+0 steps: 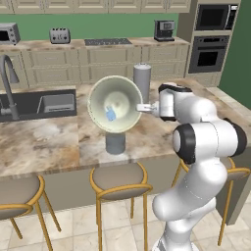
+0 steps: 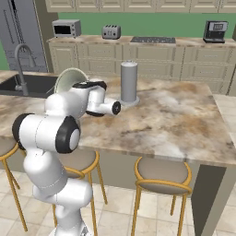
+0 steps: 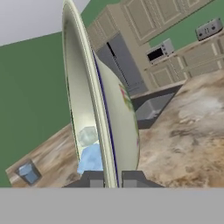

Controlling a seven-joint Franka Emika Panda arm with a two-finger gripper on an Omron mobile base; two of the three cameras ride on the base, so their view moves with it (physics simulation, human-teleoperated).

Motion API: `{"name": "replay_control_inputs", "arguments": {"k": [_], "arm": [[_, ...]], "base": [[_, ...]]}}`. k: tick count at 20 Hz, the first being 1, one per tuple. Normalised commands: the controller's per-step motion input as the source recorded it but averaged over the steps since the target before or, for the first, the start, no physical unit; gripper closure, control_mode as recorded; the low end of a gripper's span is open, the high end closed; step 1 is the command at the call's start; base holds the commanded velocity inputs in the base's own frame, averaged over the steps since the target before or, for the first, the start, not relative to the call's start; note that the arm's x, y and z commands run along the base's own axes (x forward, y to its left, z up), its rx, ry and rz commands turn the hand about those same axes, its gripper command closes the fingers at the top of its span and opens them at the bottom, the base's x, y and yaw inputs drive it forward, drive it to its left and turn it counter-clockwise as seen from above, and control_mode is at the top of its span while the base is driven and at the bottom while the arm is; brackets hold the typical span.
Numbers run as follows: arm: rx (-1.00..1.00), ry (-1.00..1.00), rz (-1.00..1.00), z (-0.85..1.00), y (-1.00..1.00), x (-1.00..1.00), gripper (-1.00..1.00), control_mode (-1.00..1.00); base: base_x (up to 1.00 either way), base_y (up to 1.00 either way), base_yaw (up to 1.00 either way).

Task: There are four ice cubes in the ice bowl. Place two ice cubes in each glass of water.

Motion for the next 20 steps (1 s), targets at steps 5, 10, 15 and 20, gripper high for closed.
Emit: {"name": "replay_control_inputs", "arguments": {"k": [5,10,15,20], "arm": [[0.00,-0.07,0.00,0.15,0.01,0.27,1.00,-1.00],[-0.01,-0.05,0.00,0.00,0.00,0.06,1.00,-1.00],[0.00,-0.05,0.03,-0.03,0.00,0.11,1.00,-1.00],[-0.02,-0.08,0.10,-0.08,0.00,0.03,1.00,-1.00]], "base": [[0.00,0.00,0.00],[0.00,0.00,0.00],[0.00,0.00,0.00],[0.00,0.00,0.00]]}}
